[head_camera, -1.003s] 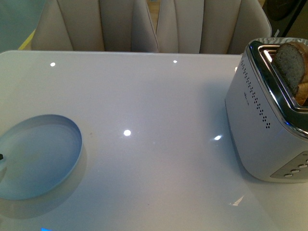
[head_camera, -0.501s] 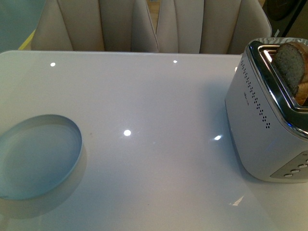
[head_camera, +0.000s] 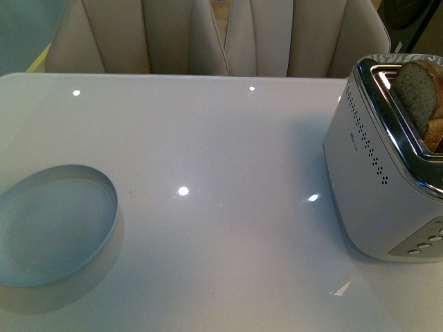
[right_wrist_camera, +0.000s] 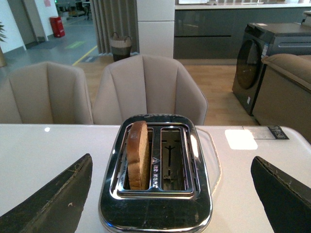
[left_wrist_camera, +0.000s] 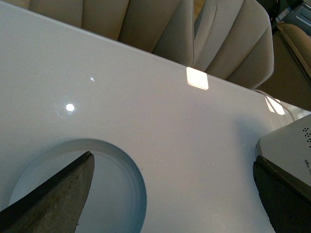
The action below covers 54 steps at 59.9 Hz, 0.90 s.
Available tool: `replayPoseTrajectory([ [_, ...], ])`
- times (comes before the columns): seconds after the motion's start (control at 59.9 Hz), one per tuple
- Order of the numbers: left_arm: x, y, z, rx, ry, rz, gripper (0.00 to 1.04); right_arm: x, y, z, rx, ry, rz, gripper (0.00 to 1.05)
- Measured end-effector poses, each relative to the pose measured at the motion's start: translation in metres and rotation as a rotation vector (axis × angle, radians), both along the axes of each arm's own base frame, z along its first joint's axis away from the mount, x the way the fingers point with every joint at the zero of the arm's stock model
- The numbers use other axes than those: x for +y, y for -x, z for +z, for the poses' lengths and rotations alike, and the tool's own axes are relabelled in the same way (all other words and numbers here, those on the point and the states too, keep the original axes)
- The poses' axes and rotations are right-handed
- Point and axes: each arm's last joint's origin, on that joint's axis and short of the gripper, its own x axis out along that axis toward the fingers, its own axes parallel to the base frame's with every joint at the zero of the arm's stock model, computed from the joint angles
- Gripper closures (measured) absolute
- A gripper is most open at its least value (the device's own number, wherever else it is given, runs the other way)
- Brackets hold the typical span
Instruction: Left arm holds plate, right arm toasts bread
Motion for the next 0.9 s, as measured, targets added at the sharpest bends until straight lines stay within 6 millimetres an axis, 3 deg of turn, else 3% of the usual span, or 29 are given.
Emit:
replayPoseTrajectory([
  [0.251, -0.024, 0.036, 0.003, -0.057, 0.001, 0.047, 0.07, 0.000, 0.000, 0.000, 0.000, 0.000, 0.000, 0.09],
  [0.551, -0.033, 0.042, -0.002, -0.057, 0.026, 0.034, 0.07, 0.000, 0.000, 0.000, 0.000, 0.000, 0.000, 0.09],
  [0.718, -0.029, 0.052, -0.004, -0.393, -0.282, 0.231, 0.36, 0.000, 0.000, 0.000, 0.000, 0.000, -0.001, 0.09],
  [0.902, -0.029, 0.065, -0.001, -0.436, -0.357, 0.217, 0.70, 0.000, 0.000, 0.000, -0.001, 0.000, 0.000, 0.09],
])
